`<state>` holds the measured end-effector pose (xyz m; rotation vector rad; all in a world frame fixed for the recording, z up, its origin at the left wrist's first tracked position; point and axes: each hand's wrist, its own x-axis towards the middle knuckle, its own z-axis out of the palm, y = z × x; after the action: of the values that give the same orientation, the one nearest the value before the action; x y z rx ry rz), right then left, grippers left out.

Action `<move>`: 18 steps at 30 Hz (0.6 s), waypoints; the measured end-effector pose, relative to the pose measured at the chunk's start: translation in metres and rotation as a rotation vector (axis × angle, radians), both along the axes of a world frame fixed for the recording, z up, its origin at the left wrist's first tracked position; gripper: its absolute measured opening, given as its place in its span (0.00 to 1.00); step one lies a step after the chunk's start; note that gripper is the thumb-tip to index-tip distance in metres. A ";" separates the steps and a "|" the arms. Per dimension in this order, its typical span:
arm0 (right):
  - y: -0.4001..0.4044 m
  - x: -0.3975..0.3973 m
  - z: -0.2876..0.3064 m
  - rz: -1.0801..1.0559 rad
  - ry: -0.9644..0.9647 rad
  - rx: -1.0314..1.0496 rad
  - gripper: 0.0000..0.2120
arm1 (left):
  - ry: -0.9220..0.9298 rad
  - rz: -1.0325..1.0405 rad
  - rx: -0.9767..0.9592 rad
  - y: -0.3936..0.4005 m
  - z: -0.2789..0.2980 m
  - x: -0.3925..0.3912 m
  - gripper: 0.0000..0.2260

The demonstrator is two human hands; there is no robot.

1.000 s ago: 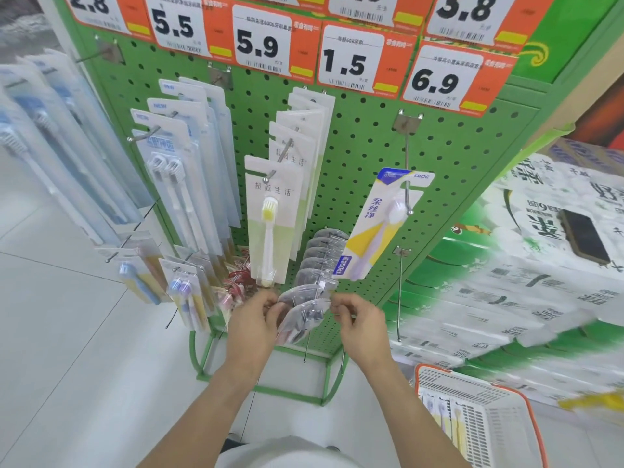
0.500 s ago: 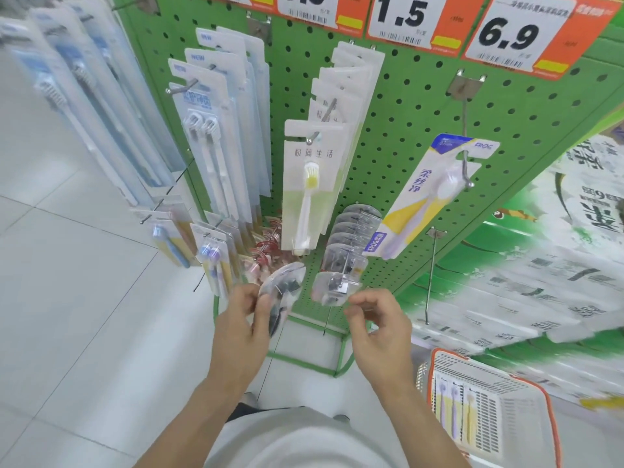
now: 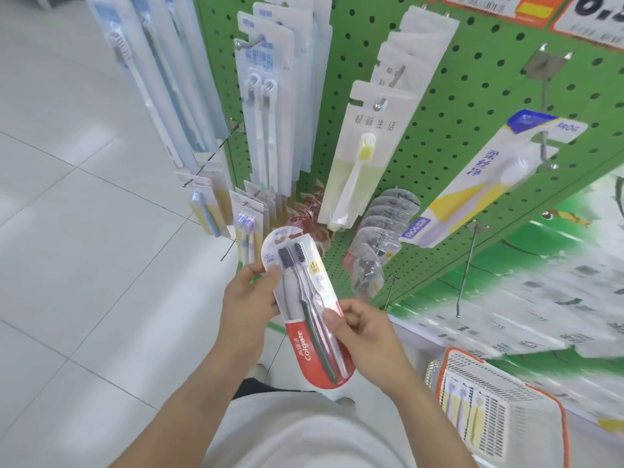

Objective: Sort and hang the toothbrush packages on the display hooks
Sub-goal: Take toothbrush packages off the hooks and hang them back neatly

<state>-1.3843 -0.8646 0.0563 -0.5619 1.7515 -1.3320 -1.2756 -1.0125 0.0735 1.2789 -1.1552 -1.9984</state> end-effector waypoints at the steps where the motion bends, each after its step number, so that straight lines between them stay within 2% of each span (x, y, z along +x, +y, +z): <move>1: 0.000 0.001 0.000 0.011 -0.005 0.001 0.12 | 0.019 -0.005 0.034 0.000 0.000 0.001 0.05; 7: 0.012 0.000 0.003 0.095 -0.176 -0.014 0.08 | 0.074 -0.061 0.052 0.002 -0.002 0.008 0.08; 13: 0.028 -0.004 0.002 0.095 -0.260 -0.025 0.18 | 0.050 -0.174 0.072 0.007 -0.008 0.007 0.09; 18: 0.037 -0.005 0.001 0.040 -0.253 0.032 0.18 | 0.082 -0.364 0.077 0.013 -0.006 0.003 0.14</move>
<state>-1.3894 -0.8273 0.0577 -0.3893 1.5441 -1.2856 -1.2731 -0.9998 0.0677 1.0683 -1.3605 -2.3517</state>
